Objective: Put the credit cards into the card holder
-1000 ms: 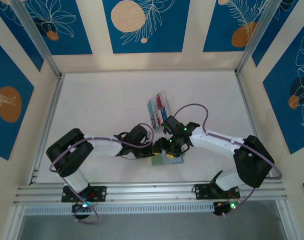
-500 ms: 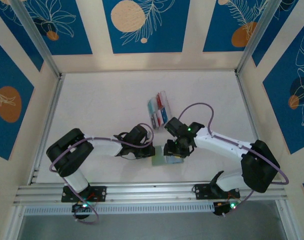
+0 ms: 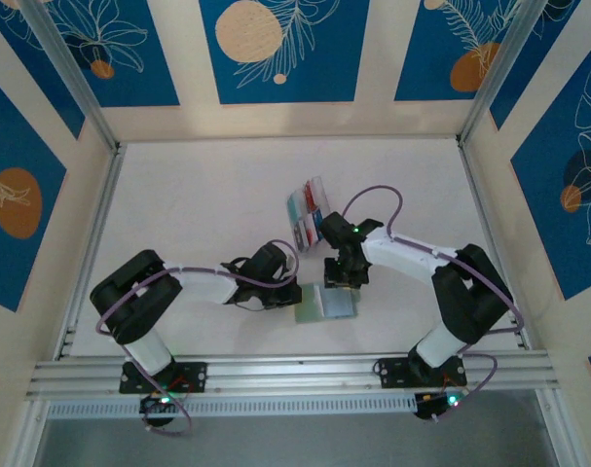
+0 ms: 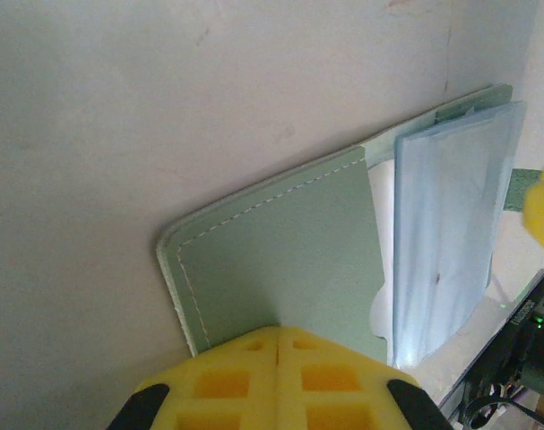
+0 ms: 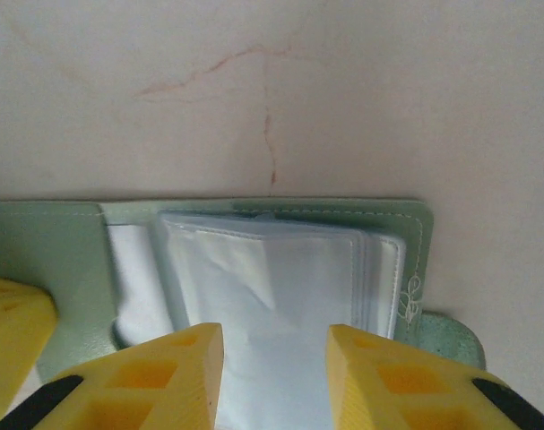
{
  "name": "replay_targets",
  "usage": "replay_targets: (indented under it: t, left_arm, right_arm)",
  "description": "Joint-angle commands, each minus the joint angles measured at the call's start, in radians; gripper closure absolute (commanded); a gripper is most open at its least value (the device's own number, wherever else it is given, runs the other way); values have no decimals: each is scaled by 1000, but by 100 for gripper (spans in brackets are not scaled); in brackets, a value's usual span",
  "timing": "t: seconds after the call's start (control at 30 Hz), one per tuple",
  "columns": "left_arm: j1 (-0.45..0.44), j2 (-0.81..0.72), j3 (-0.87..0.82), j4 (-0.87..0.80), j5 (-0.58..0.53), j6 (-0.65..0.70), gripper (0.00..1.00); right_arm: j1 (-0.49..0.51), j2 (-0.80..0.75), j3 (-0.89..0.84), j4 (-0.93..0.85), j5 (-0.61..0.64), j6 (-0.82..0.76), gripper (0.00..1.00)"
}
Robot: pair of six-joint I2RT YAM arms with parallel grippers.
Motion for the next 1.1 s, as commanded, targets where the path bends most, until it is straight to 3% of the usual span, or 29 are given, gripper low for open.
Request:
replay_targets:
  t: [0.0,0.37,0.57,0.9,1.07]
  left_arm:
    - [-17,47,-31,-99,-20,3,99]
    - [-18,42,-33,-101,-25,0,99]
    - [-18,60,-37,-97,-27,2,100]
    - [-23,69,-43,-79,-26,1,99]
    - [-26,70,-50,-66,-23,-9,100]
  right_arm:
    - [-2,33,9,21,12,-31,64]
    - [16,92,-64,56,14,12,71]
    - [18,35,-91,143,-132,38,100]
    - [68,31,43,80,-210,73,100]
    - [98,69,38,125,-243,122,91]
